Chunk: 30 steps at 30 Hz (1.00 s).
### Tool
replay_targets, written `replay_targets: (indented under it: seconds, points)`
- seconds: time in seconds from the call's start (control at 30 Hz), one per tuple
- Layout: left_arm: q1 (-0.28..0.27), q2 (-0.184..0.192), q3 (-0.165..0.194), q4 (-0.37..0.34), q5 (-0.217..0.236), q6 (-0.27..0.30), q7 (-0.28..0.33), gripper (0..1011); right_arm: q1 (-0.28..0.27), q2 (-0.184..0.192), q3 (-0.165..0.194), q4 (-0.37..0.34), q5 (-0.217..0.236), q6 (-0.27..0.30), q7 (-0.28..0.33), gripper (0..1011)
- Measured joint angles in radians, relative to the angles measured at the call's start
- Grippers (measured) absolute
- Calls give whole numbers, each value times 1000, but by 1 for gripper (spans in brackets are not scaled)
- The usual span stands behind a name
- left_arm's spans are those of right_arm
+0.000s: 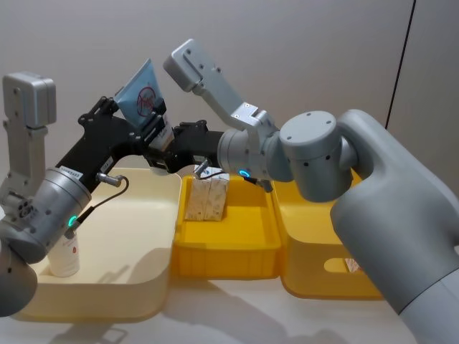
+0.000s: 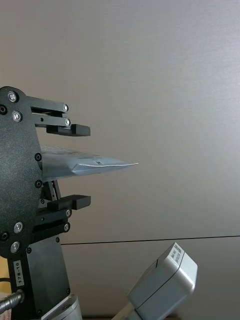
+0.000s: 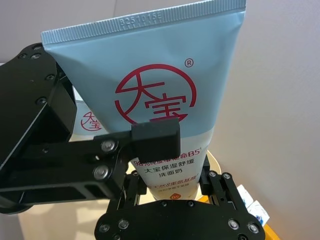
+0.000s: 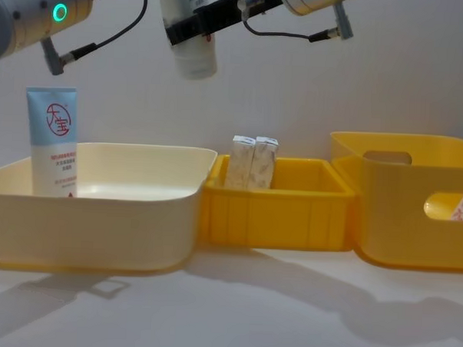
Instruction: Bimanual collaborative sorting of washing and personal care products
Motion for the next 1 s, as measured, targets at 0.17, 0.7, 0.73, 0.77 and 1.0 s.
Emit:
replay_targets:
  seconds: [0.17, 0.7, 0.73, 0.77, 1.0]
  points:
    - [0, 0, 0, 0, 0, 0, 0, 830, 0, 5, 3, -5, -6, 8, -7, 557]
    - [0, 0, 0, 0, 0, 0, 0, 1003, -13, 73, 46, -82, -48, 93, -81, 557]
    - [0, 0, 0, 0, 0, 0, 0, 1003, -15, 81, 52, -92, -54, 104, -91, 556]
    - [0, 0, 0, 0, 0, 0, 0, 1003, -15, 87, 55, -97, -56, 110, -95, 557]
    - [0, 0, 0, 0, 0, 0, 0, 1004, -15, 133, 85, -135, -80, 171, -133, 556]
